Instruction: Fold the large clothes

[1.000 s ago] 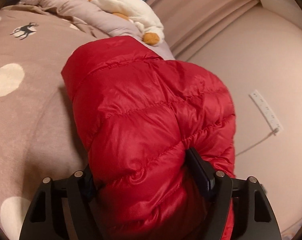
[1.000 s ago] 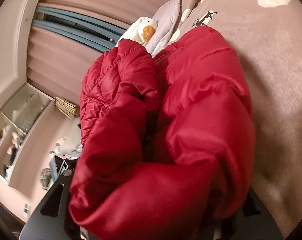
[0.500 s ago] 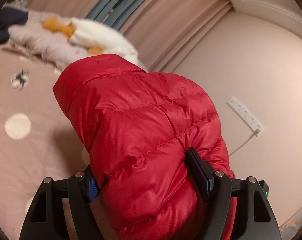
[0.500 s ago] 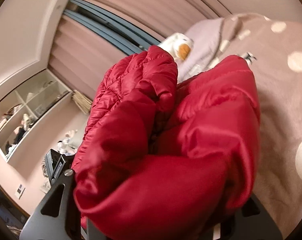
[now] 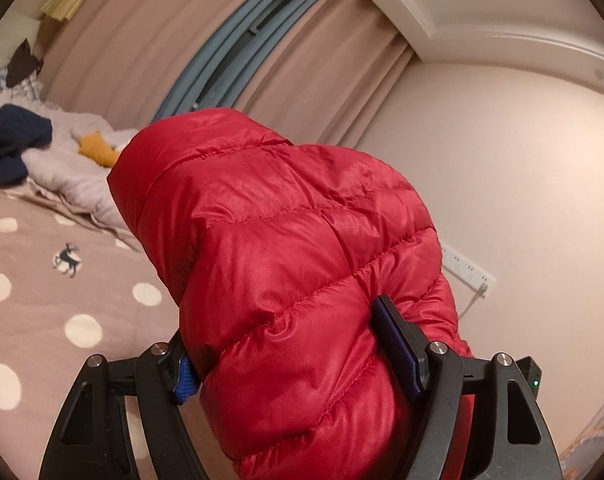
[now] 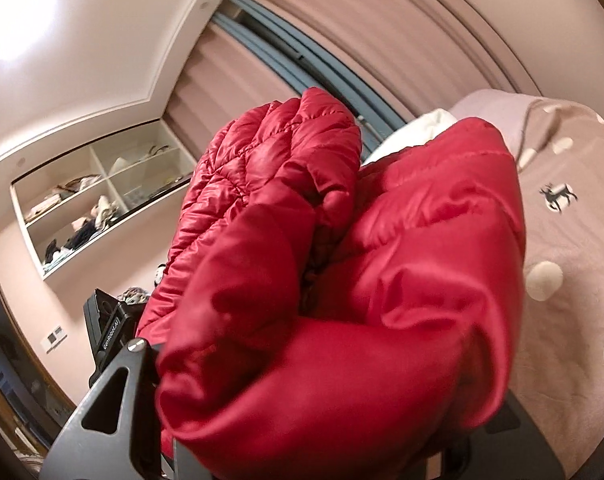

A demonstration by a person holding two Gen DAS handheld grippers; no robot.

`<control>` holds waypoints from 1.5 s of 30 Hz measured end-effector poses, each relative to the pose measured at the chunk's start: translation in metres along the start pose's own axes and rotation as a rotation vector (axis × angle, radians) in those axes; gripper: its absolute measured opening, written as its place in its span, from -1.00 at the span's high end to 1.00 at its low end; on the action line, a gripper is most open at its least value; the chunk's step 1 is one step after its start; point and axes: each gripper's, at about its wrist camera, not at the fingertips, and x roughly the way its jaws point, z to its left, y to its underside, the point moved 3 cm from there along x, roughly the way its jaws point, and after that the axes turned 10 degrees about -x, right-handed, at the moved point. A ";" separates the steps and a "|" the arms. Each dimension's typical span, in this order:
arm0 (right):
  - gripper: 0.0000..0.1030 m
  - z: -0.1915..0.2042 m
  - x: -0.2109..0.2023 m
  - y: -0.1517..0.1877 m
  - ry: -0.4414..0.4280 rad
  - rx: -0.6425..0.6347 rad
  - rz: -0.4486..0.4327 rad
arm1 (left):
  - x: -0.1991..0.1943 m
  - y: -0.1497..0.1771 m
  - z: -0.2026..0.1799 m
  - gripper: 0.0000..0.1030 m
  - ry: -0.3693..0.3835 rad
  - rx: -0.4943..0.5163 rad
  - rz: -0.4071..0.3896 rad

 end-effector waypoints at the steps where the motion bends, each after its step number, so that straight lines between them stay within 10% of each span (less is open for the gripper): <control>1: 0.20 0.003 0.001 0.000 -0.003 -0.006 0.001 | -0.003 -0.001 -0.002 -0.45 -0.002 -0.001 -0.008; 45: 0.08 0.015 0.065 -0.024 -0.121 -0.085 0.065 | -0.015 -0.047 0.022 -0.45 -0.026 -0.005 -0.103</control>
